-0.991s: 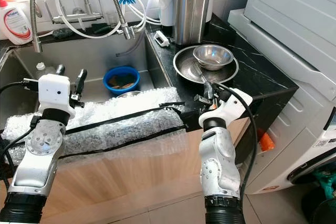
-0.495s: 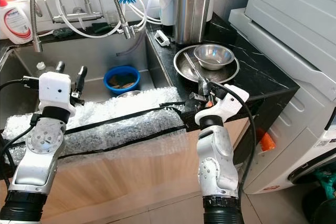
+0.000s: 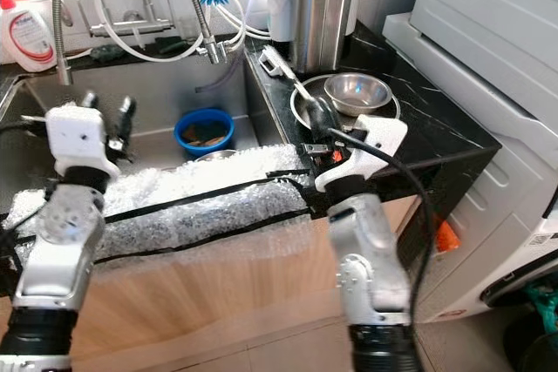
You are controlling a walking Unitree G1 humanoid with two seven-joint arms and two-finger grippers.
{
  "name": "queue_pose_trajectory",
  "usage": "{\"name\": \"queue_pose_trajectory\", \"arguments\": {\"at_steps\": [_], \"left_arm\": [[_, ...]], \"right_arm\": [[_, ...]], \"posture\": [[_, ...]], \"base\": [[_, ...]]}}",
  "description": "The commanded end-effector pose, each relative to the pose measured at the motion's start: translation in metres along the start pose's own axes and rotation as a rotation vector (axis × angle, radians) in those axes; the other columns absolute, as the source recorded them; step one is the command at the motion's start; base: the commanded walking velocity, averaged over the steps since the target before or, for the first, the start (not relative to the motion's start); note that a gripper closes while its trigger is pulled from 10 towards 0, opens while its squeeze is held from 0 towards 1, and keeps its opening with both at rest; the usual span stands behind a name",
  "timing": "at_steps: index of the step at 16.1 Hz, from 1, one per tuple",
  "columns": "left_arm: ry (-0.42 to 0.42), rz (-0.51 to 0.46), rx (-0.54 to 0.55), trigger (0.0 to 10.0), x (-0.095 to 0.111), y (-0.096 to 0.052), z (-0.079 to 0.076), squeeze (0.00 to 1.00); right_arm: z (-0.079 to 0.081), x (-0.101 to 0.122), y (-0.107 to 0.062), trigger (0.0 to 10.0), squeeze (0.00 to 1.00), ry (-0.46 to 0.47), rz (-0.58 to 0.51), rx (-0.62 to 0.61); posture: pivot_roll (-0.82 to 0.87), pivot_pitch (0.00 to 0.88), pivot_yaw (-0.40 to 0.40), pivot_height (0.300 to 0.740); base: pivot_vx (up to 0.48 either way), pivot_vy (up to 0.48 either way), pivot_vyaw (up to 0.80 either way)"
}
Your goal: Kitchen organization
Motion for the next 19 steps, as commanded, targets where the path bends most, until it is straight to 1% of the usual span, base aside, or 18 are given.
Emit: {"name": "queue_pose_trajectory", "arguments": {"at_steps": [1, 3, 5, 6, 7, 8, 9, 10, 11, 12, 13, 14, 15, 16, 17, 18, 19], "left_arm": [[-0.013, -0.015, 0.006, 10.0, 0.007, 0.003, 0.004, 0.00], [-0.021, -0.009, 0.004, 10.0, 0.006, 0.003, 0.004, 0.00], [-0.063, 0.006, 0.015, 10.0, 0.005, 0.002, 0.007, 0.00], [-0.093, 0.016, 0.023, 10.0, 0.004, 0.003, 0.009, 0.00], [-0.114, 0.022, 0.026, 10.0, 0.003, 0.003, 0.011, 0.00], [-0.152, 0.035, 0.028, 10.0, 0.001, 0.002, 0.014, 0.00], [-0.191, 0.042, 0.040, 10.0, 0.001, 0.002, 0.016, 0.00], [-0.228, 0.051, 0.051, 10.0, 0.000, 0.002, 0.019, 0.00], [-0.315, 0.071, 0.052, 10.0, -0.002, 0.002, 0.020, 0.00], [-0.372, 0.087, 0.038, 10.0, -0.004, 0.001, 0.019, 0.00], [-0.431, 0.104, 0.015, 10.0, -0.007, 0.000, 0.016, 0.00], [-0.524, 0.116, -0.012, 10.0, -0.007, -0.001, 0.013, 0.00], [-0.608, 0.120, -0.027, 10.0, -0.007, -0.002, 0.012, 0.00], [-0.707, 0.129, -0.058, 10.0, -0.008, -0.004, 0.009, 0.00], [-0.732, 0.132, -0.064, 10.0, -0.008, -0.005, 0.009, 0.00], [-0.812, 0.134, -0.089, 10.0, -0.009, -0.007, 0.008, 0.00], [-0.904, 0.134, -0.112, 10.0, -0.009, -0.010, 0.007, 0.00]], "right_arm": [[0.011, 0.007, -0.001, 10.0, 0.00, -0.005, -0.004, 0.080], [0.014, 0.010, -0.005, 10.0, 0.00, -0.051, 0.030, 0.170], [0.016, 0.014, -0.012, 10.0, 0.00, -0.103, 0.079, 0.279], [0.017, 0.013, -0.020, 10.0, 0.00, -0.102, 0.118, 0.351], [0.019, 0.012, -0.025, 10.0, 0.00, -0.096, 0.141, 0.392], [0.017, 0.009, -0.033, 10.0, 0.00, -0.081, 0.171, 0.430], [0.015, 0.009, -0.036, 10.0, 0.00, -0.071, 0.178, 0.435], [0.013, 0.009, -0.038, 10.0, 0.00, -0.028, 0.174, 0.432], [0.012, 0.011, -0.039, 10.0, 0.00, 0.070, 0.153, 0.422], [0.013, 0.011, -0.042, 10.0, 0.00, 0.150, 0.147, 0.438], [0.018, 0.012, -0.048, 10.0, 0.00, 0.220, 0.151, 0.481], [0.020, 0.012, -0.053, 10.0, 0.00, 0.275, 0.156, 0.504], [0.020, 0.011, -0.057, 10.0, 0.00, 0.305, 0.161, 0.516], [0.020, 0.013, -0.060, 10.0, 0.00, 0.359, 0.152, 0.527], [0.020, 0.014, -0.061, 10.0, 0.00, 0.376, 0.147, 0.526], [0.014, 0.015, -0.061, 10.0, 0.00, 0.411, 0.130, 0.494], [0.012, 0.011, -0.061, 10.0, 0.00, 0.420, 0.137, 0.475]], "posture": [[-0.10, 0.000, 0.027, 0.740], [-0.10, 0.000, 0.025, 0.740], [-0.10, 0.000, 0.021, 0.740], [-0.10, 0.000, 0.019, 0.740], [-0.11, 0.000, 0.020, 0.740], [-0.10, 0.000, 0.017, 0.740], [-0.10, 0.000, 0.017, 0.740], [-0.10, 0.000, 0.015, 0.740], [-0.10, 0.000, 0.017, 0.740], [-0.10, 0.000, 0.017, 0.740], [-0.10, 0.000, 0.018, 0.740], [-0.10, 0.000, 0.018, 0.740], [-0.10, 0.000, 0.019, 0.740], [-0.10, 0.000, 0.020, 0.740], [-0.10, 0.000, 0.021, 0.740], [-0.10, 0.000, 0.020, 0.740], [-0.10, 0.000, 0.023, 0.740]], "base": [[0.000, 0.000, 0.00], [0.000, 0.000, 0.00], [0.000, 0.000, 0.00], [0.000, 0.000, 0.00], [0.000, 0.000, 0.00], [0.000, 0.000, 0.00], [0.000, 0.000, 0.00], [0.000, 0.000, 0.00], [0.000, 0.000, 0.00], [0.000, 0.000, 0.00], [0.000, 0.000, 0.00], [0.000, 0.000, 0.00], [0.000, 0.000, 0.00], [0.000, 0.000, 0.00], [0.000, 0.000, 0.00], [0.000, 0.000, 0.00], [0.000, 0.000, 0.00]]}}
Point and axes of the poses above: a point about 5 cm out from each wrist's last joint towards the gripper, its own y axis pointing out of the wrist towards the gripper, its own x axis along the axis of the wrist's last joint, z = x × y, the point moved 5 cm from there along y, pointing out of the wrist towards the gripper, and after that the axes turned 2 degrees about -y, right-handed, at the moved point
